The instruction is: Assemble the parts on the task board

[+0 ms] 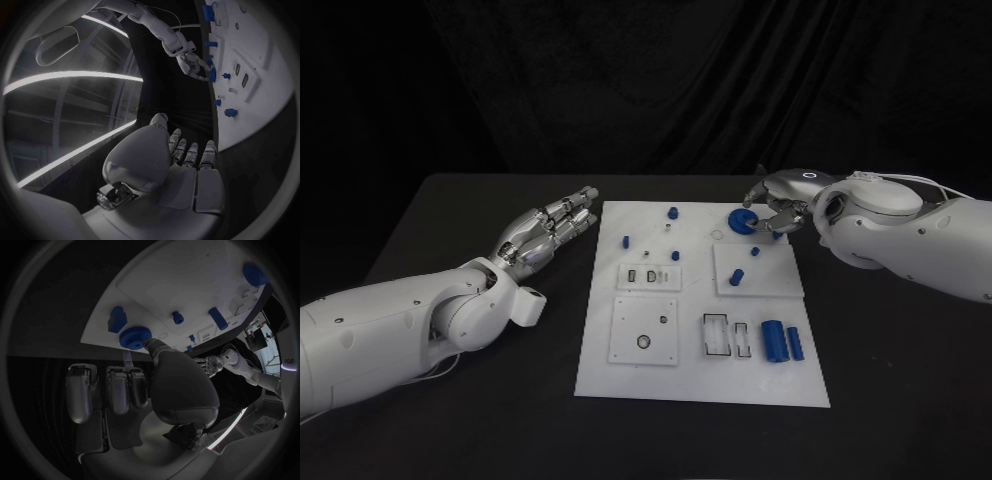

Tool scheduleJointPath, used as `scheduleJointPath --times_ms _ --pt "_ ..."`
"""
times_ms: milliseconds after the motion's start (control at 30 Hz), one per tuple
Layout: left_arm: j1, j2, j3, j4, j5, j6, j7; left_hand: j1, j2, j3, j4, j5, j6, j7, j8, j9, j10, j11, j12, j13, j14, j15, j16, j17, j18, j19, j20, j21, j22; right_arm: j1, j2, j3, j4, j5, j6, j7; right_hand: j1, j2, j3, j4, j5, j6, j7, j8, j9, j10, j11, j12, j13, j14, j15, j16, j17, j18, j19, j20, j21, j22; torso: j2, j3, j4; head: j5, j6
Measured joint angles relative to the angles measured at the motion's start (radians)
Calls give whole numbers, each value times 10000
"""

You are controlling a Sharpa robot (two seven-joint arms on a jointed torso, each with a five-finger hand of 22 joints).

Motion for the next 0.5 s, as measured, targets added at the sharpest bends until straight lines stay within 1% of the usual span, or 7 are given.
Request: scheduleJointPath --times_ms 133,200,300,500 --pt "-1 16 0 -12 0 9 0 0 0 0 0 0 0 0 0 0 0 0 0 0 0 0 0 1 0 0 0 0 0 0 79 0 -62 0 31 -4 0 0 0 0 0 232 -18 0 -79 0 0 0 0 0 0 0 0 0 0 0 9 0 0 -2 6 1 -25" --pt "-1 21 0 -15 0 12 0 0 0 0 0 0 0 0 0 0 -13 61 0 0 -37 36 0 2 1 38 38 0 0 0 101 0 -86 0 50 -6 60 -10 0 0 0 408 -12 4 -109 0 0 0 -1 0 0 0 0 -1 0 0 39 0 0 -4 6 1 -26" --pt "-1 24 0 -17 0 17 0 0 0 0 0 0 0 0 0 0 -10 65 0 0 -37 36 0 2 1 38 38 0 0 0 124 1 -112 0 92 -16 125 20 25 -26 0 527 -8 58 -113 0 0 0 -1 0 0 0 0 1 0 0 39 0 0 -5 9 1 -27" --pt "-2 24 0 -17 0 23 0 0 0 0 0 0 0 0 0 0 -10 65 0 0 -37 36 0 4 1 38 38 0 0 -2 152 3 -151 0 188 -46 147 17 29 -30 -1 564 -1 69 -125 0 0 0 -1 0 0 0 0 0 0 0 39 -1 0 -7 9 12 -38"
